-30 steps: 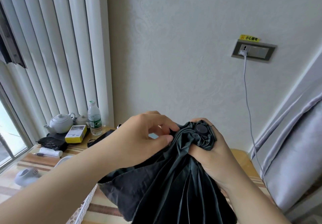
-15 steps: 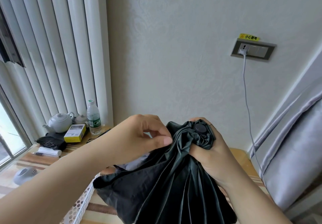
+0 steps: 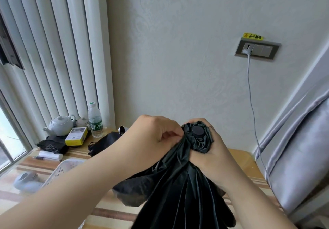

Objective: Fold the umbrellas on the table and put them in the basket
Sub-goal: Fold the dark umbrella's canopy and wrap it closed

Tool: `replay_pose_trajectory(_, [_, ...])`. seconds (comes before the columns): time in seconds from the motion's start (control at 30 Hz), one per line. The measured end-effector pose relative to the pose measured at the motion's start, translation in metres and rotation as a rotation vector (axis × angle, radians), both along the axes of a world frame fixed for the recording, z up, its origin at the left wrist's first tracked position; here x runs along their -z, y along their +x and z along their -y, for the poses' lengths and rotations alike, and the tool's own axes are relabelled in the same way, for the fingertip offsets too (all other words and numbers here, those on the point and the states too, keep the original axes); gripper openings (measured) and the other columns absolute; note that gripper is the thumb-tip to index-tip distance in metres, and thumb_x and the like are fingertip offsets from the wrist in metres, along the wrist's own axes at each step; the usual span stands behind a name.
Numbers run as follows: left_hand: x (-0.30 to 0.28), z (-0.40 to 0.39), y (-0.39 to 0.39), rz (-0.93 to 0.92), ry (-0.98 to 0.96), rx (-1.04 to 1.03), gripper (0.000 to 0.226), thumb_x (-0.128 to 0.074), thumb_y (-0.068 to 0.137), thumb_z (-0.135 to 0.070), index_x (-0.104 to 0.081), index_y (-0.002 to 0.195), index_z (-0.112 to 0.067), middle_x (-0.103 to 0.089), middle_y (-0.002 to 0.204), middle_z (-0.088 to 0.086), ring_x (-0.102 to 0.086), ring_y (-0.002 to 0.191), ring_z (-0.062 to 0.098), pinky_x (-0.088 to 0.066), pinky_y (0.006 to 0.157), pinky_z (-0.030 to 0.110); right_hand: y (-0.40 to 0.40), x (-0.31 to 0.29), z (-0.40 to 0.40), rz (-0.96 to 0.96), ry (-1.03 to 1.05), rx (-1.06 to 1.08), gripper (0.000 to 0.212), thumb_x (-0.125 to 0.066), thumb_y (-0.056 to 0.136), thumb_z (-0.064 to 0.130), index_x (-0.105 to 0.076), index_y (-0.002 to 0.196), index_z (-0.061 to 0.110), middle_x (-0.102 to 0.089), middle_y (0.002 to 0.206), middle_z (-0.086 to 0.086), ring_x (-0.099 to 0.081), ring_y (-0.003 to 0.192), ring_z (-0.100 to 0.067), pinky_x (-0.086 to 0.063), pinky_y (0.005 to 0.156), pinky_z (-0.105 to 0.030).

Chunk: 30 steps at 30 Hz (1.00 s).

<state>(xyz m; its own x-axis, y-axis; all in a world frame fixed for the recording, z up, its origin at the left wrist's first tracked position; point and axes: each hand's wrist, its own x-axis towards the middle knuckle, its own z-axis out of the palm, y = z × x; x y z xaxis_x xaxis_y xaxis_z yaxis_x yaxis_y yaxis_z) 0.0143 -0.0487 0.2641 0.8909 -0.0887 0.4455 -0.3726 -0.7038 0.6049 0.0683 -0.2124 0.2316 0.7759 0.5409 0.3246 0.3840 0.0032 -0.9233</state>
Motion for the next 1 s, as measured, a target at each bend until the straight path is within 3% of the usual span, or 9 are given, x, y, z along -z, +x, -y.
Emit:
replay_pose_trajectory(0.13, [0.004, 0.005, -0.002, -0.075, -0.124, -0.047, 0.025, -0.064, 0.085, -0.005, -0.066, 0.083, -0.030, -0.071, 0.076, -0.010, -0.066, 0.071, 0.001, -0.052, 0.069, 0.014, -0.004, 0.002, -0.002, 0.010, -0.049, -0.026, 0.041, -0.072, 0.072, -0.004, -0.056, 0.102, 0.020, -0.065, 0.086, 0.002, -0.064, 0.080, -0.012, -0.052, 0.073, -0.023])
replay_pose_trajectory(0.27, [0.002, 0.005, -0.011, -0.157, -0.184, 0.068, 0.032, -0.057, 0.089, -0.004, -0.045, 0.088, -0.033, -0.072, 0.084, -0.012, -0.068, 0.076, 0.010, -0.054, 0.071, 0.029, -0.006, 0.002, -0.001, 0.070, -0.051, 0.029, 0.033, -0.074, 0.075, -0.004, -0.059, 0.090, 0.021, -0.063, 0.077, 0.006, -0.061, 0.072, -0.008, -0.048, 0.067, -0.018])
replay_pose_trajectory(0.47, [-0.010, -0.020, -0.012, -0.016, -0.199, -0.142, 0.018, -0.071, 0.082, -0.017, -0.062, 0.079, -0.032, -0.070, 0.081, -0.019, -0.066, 0.076, -0.006, -0.052, 0.077, 0.014, 0.005, -0.004, 0.009, 0.097, -0.004, 0.034, 0.025, -0.075, 0.074, 0.002, -0.057, 0.080, 0.018, -0.059, 0.071, 0.010, -0.058, 0.069, -0.006, -0.045, 0.066, -0.015])
replay_pose_trajectory(0.6, [-0.007, -0.021, -0.009, -0.205, 0.037, -0.026, 0.021, -0.057, 0.088, -0.040, -0.054, 0.108, -0.046, -0.057, 0.107, -0.035, -0.044, 0.099, -0.028, -0.033, 0.088, -0.003, 0.009, -0.006, 0.013, 0.094, -0.018, -0.077, 0.024, -0.076, 0.067, 0.009, -0.057, 0.079, 0.018, -0.058, 0.071, 0.006, -0.058, 0.069, -0.009, -0.045, 0.066, -0.019])
replay_pose_trajectory(0.7, [-0.001, -0.010, -0.011, -0.198, -0.023, 0.038, 0.018, -0.059, 0.087, -0.037, -0.057, 0.103, -0.046, -0.065, 0.097, -0.024, -0.054, 0.094, -0.018, -0.035, 0.077, -0.001, 0.011, -0.004, 0.012, 0.074, 0.016, -0.107, 0.023, -0.076, 0.065, 0.014, -0.057, 0.079, 0.016, -0.058, 0.072, 0.000, -0.057, 0.069, -0.014, -0.045, 0.064, -0.025])
replay_pose_trajectory(0.83, [0.007, -0.004, -0.012, -0.121, -0.075, 0.059, 0.004, -0.065, 0.087, -0.023, -0.068, 0.087, -0.025, -0.068, 0.084, -0.017, -0.062, 0.082, -0.006, -0.040, 0.071, 0.004, 0.014, -0.001, 0.014, 0.092, 0.022, -0.089, 0.025, -0.072, 0.068, 0.000, -0.057, 0.077, 0.018, -0.057, 0.070, 0.005, -0.055, 0.068, -0.011, -0.044, 0.064, -0.023])
replay_pose_trajectory(0.9, [0.013, -0.001, -0.015, -0.043, -0.062, 0.046, 0.013, -0.065, 0.087, -0.016, -0.064, 0.077, -0.025, -0.064, 0.086, -0.018, -0.061, 0.079, -0.002, -0.040, 0.069, 0.005, 0.013, -0.001, 0.014, 0.115, 0.035, -0.056, 0.021, -0.074, 0.067, 0.008, -0.057, 0.078, 0.013, -0.058, 0.071, -0.002, -0.057, 0.068, -0.015, -0.046, 0.064, -0.026])
replay_pose_trajectory(1.0, [0.023, 0.010, -0.021, 0.003, -0.022, 0.101, 0.022, -0.060, 0.089, -0.012, -0.061, 0.077, -0.031, -0.057, 0.094, -0.021, -0.056, 0.076, -0.004, -0.038, 0.065, 0.004, 0.014, 0.001, 0.012, 0.141, 0.062, 0.011, 0.023, -0.072, 0.064, 0.014, -0.058, 0.080, 0.005, -0.061, 0.075, -0.014, -0.057, 0.069, -0.029, -0.047, 0.065, -0.037])
